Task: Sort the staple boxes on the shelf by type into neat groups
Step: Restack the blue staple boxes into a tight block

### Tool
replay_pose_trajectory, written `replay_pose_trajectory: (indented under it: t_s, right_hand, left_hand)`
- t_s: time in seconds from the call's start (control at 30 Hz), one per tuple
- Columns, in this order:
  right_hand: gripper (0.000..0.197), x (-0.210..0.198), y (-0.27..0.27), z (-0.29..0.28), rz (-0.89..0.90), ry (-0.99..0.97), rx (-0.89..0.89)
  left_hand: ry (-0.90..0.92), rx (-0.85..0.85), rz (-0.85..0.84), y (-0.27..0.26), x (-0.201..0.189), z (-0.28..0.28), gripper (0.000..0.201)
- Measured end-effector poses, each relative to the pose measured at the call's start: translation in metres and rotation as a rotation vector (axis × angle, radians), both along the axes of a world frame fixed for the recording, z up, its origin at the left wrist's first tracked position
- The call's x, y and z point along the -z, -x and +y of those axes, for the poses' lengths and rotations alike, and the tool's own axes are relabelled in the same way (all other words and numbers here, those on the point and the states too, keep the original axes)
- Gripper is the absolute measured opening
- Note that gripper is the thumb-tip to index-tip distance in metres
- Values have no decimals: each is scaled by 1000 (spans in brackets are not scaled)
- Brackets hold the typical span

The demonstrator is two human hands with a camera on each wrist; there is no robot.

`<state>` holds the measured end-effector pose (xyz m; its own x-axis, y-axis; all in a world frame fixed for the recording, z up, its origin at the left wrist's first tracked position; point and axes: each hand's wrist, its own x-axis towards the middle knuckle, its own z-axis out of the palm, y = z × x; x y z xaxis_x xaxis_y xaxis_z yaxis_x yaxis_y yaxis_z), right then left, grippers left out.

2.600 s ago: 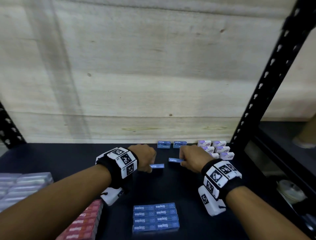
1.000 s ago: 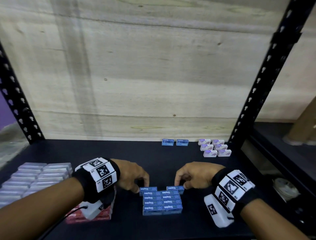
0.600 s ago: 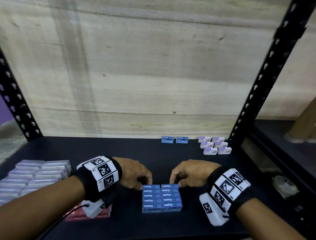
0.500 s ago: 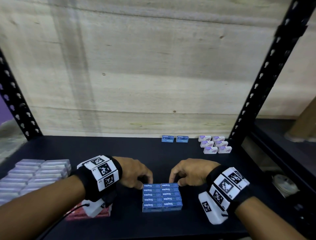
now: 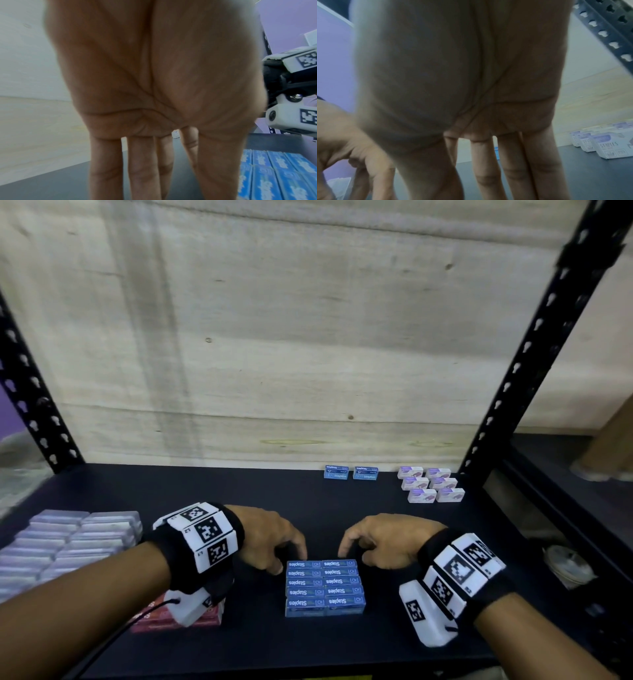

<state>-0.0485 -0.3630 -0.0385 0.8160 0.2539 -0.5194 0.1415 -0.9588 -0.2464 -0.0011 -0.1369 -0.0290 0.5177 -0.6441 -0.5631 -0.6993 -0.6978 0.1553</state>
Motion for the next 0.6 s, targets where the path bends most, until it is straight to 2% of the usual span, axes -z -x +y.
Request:
replay_pose_trajectory:
  t_s: [0.1, 0.33, 0.43, 0.53, 0.6]
  right_hand:
    - [42, 0, -2, -4, 22, -43, 85]
    - [26, 1, -37, -20, 35, -115, 155]
    - [9, 1, -61, -30, 46, -116, 192]
    - [13, -5, -85, -42, -111, -30, 210]
    - [4, -6, -99, -49, -277, 33, 241]
  left_hand:
    - [1, -70, 22, -6, -1, -4, 44]
    - [59, -224, -2, -52, 3, -21, 39]
    - [110, -263, -60, -77, 3, -34, 40]
    - [164, -271, -188, -102, 2, -48, 44]
    - [189, -275, -231, -115, 3, -59, 46]
